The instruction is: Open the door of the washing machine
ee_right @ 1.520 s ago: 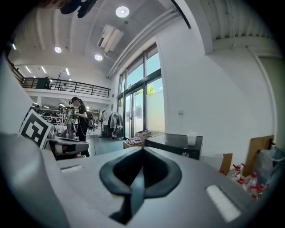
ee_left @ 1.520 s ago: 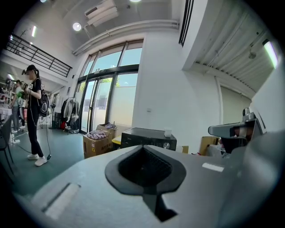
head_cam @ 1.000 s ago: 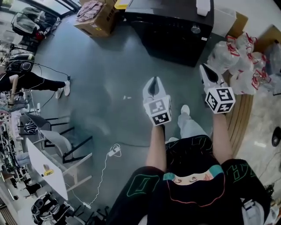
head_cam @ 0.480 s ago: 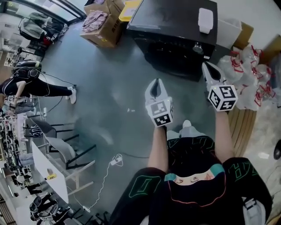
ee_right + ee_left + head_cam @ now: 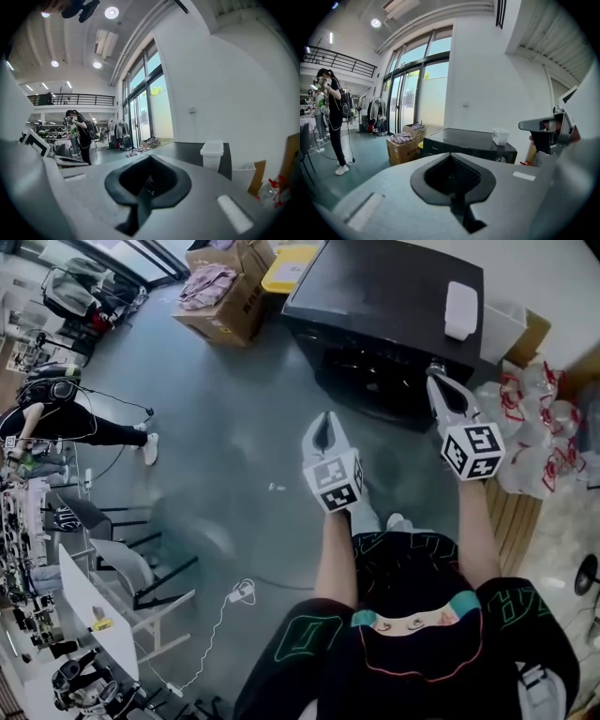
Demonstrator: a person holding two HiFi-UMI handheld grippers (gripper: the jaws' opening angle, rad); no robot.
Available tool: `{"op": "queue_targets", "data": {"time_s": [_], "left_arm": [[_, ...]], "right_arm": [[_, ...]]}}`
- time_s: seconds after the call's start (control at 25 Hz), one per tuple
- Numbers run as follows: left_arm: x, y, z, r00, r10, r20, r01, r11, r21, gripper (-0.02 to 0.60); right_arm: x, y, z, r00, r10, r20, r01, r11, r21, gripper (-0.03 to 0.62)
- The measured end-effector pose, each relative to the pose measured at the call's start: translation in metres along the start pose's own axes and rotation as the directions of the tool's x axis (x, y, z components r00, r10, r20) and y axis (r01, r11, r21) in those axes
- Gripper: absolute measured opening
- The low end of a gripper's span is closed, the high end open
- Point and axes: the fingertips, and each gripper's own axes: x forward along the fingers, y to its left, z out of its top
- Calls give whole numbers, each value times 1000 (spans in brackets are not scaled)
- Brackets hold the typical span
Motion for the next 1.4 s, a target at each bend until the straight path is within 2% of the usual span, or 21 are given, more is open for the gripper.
{"op": "queue_targets", "data": {"time_s": [0.24, 0.4, 0.52, 0.68, 0.8, 0.88, 1.04, 1.24, 1.36, 1.4], "left_arm": [[79, 20, -9, 995, -79, -54, 79, 997, -8, 11], [138, 49, -12, 986, -126, -109, 124, 992, -19, 11], [176, 73, -31, 972, -162, -171, 159, 987, -30, 11], [212, 91, -60, 942, -203, -266, 199, 979, -43, 11], [218, 100, -83, 914, -236, -331, 233, 971, -47, 11], [231, 100, -94, 904, -255, -342, 261, 965, -32, 11], [254, 97, -122, 869, -306, -389, 336, 942, 8, 11], [280, 102, -152, 828, -345, -443, 411, 909, 61, 12], [297, 106, -161, 817, -354, -455, 453, 882, 127, 12], [302, 106, -165, 812, -359, -461, 472, 868, 155, 14]], "right_arm": [[54, -27, -6, 996, -87, -30, 87, 996, 8, 3], [115, -15, -9, 996, -76, -44, 77, 997, 19, 3], [160, 7, -29, 993, -63, -95, 64, 998, 8, 3], [199, 27, -53, 980, -52, -191, 46, 998, -37, 3], [209, 33, -79, 958, -64, -280, 59, 998, -27, 3], [216, 27, -94, 945, -83, -316, 77, 997, -32, 3], [223, 28, -115, 916, -114, -384, 67, 989, -134, 3], [225, 28, -160, 849, -120, -514, 49, 988, -149, 3], [232, 33, -179, 814, -109, -570, 18, 986, -163, 93], [234, 34, -184, 803, -112, -586, 7, 984, -179, 95]]}}
